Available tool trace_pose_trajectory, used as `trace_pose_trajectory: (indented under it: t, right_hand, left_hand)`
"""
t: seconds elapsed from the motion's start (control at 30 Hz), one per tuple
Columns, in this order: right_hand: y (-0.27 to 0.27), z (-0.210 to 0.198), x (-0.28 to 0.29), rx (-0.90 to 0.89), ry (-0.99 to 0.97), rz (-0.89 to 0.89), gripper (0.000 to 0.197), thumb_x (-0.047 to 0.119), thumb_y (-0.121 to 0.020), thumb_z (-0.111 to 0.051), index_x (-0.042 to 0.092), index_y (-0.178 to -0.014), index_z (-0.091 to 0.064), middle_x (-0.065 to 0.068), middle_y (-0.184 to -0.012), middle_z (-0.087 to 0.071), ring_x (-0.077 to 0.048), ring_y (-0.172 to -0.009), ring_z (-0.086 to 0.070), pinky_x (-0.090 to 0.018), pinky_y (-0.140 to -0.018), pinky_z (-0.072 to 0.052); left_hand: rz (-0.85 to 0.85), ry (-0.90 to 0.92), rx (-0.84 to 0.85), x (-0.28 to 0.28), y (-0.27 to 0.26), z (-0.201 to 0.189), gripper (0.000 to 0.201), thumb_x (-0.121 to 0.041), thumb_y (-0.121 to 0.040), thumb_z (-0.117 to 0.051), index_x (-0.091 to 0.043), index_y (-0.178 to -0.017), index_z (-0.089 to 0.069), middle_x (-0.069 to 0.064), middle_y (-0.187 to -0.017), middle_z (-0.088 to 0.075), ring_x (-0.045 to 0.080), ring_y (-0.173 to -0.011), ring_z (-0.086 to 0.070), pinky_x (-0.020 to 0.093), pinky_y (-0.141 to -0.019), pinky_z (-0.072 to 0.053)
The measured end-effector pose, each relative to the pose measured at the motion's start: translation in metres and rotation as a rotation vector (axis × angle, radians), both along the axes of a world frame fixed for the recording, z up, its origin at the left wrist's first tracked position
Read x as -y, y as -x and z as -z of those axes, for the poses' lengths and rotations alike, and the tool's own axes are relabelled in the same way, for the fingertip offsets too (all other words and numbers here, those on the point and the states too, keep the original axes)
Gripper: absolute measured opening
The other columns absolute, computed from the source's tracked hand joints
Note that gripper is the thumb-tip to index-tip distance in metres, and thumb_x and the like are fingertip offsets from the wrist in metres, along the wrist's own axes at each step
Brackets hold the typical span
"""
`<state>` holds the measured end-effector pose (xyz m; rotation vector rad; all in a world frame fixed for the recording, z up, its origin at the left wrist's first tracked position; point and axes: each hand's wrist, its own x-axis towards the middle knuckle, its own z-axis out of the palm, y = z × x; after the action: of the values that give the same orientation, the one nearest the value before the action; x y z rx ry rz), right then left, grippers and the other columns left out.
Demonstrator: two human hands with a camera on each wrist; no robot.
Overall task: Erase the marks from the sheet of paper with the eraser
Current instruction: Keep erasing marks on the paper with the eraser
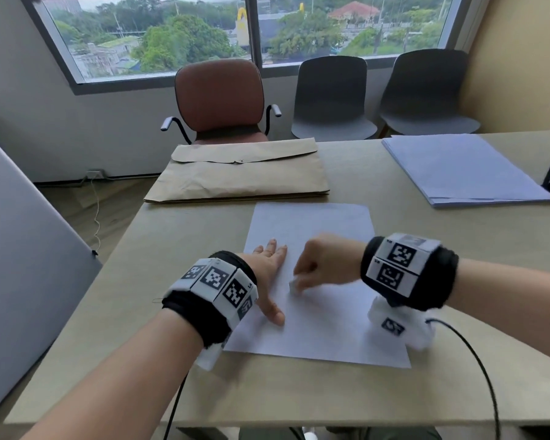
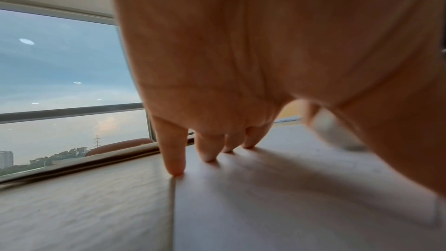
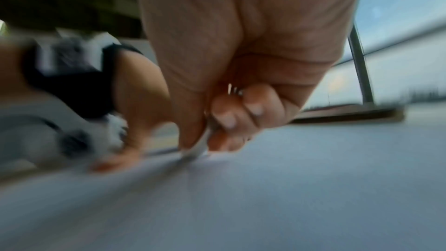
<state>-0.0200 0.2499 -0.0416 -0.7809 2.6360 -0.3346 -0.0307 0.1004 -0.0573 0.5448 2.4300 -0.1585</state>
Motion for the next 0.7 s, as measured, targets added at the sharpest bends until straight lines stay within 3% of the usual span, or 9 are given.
trace_pose_trajectory:
  t: [0.07,0.13,0.23,0.33,0.47,0.53,0.6,0.7]
  right_hand:
    - [0.014,-0.001,-0.001,-0.103,0.025,0.084,0.029,0.027,-0.086,-0.058,0.004,-0.070,-0.066,-0.004,-0.053,-0.049,-0.021,-0.061,-0.042,-0.026,-0.055,-0.032]
    - [0.013,0.003,0.001,-0.136,0.043,0.097,0.031,0.023,-0.086,-0.056,0.006,-0.059,-0.057,-0.001,-0.048,-0.040,-0.023,-0.062,-0.038,-0.027,-0.060,-0.030]
    - [-0.013,0.010,0.004,-0.036,0.044,-0.025,0.025,0.023,-0.086,-0.057,0.006,-0.069,-0.065,0.002,-0.043,-0.039,-0.018,-0.053,-0.039,-0.022,-0.057,-0.029]
    - [-0.017,0.004,0.003,0.061,0.041,-0.055,0.028,0.029,-0.085,-0.060,0.019,-0.059,-0.062,0.008,-0.041,-0.043,-0.010,-0.048,-0.044,-0.016,-0.052,-0.031]
    - [0.013,-0.001,0.002,-0.105,0.023,0.092,0.027,0.030,-0.086,-0.059,0.014,-0.066,-0.066,0.001,-0.053,-0.047,-0.018,-0.055,-0.040,-0.024,-0.061,-0.033]
    - [0.010,0.002,0.004,-0.142,0.034,0.099,0.028,0.026,-0.087,-0.057,0.010,-0.066,-0.065,0.002,-0.050,-0.042,-0.021,-0.056,-0.038,-0.025,-0.061,-0.030]
    - [-0.005,0.007,0.007,-0.085,0.043,0.011,0.024,0.023,-0.087,-0.057,0.006,-0.074,-0.068,0.004,-0.045,-0.037,-0.019,-0.054,-0.036,-0.024,-0.057,-0.028]
    - [-0.016,0.006,0.008,0.035,0.055,-0.041,0.020,0.026,-0.085,-0.061,0.015,-0.071,-0.070,0.014,-0.042,-0.051,-0.011,-0.049,-0.044,-0.013,-0.051,-0.027]
  left_hand:
    - [-0.003,-0.011,-0.005,0.000,0.000,0.000,0.129,-0.046,-0.069,-0.077,-0.012,-0.147,0.020,0.007,-0.156,0.023,0.021,-0.146,0.012,0.037,-0.120,-0.005]
    - [-0.002,-0.011,-0.003,0.000,-0.001,0.000,0.128,-0.045,-0.070,-0.077,-0.012,-0.147,0.020,0.007,-0.156,0.023,0.021,-0.146,0.012,0.036,-0.120,-0.005]
    - [0.009,0.006,-0.004,-0.001,-0.001,0.000,0.128,-0.046,-0.071,-0.076,-0.011,-0.146,0.022,0.007,-0.155,0.023,0.022,-0.146,0.012,0.036,-0.120,-0.006]
    - [0.011,0.012,-0.003,-0.001,-0.001,0.001,0.128,-0.047,-0.071,-0.076,-0.011,-0.146,0.022,0.007,-0.155,0.024,0.022,-0.146,0.012,0.037,-0.120,-0.006]
    - [0.001,-0.008,-0.002,-0.001,-0.001,0.000,0.129,-0.046,-0.070,-0.077,-0.012,-0.147,0.021,0.007,-0.156,0.023,0.022,-0.146,0.011,0.036,-0.120,-0.005]
    - [-0.006,-0.015,0.000,-0.001,-0.002,0.000,0.128,-0.046,-0.070,-0.077,-0.013,-0.147,0.021,0.007,-0.156,0.023,0.022,-0.146,0.012,0.036,-0.120,-0.005]
    - [-0.010,-0.014,0.003,-0.001,-0.002,0.000,0.129,-0.045,-0.070,-0.077,-0.013,-0.146,0.021,0.007,-0.155,0.023,0.023,-0.146,0.013,0.037,-0.120,-0.005]
    - [-0.004,0.001,0.010,-0.001,-0.001,0.001,0.130,-0.047,-0.069,-0.076,-0.012,-0.146,0.023,0.007,-0.155,0.024,0.023,-0.145,0.013,0.038,-0.120,-0.005]
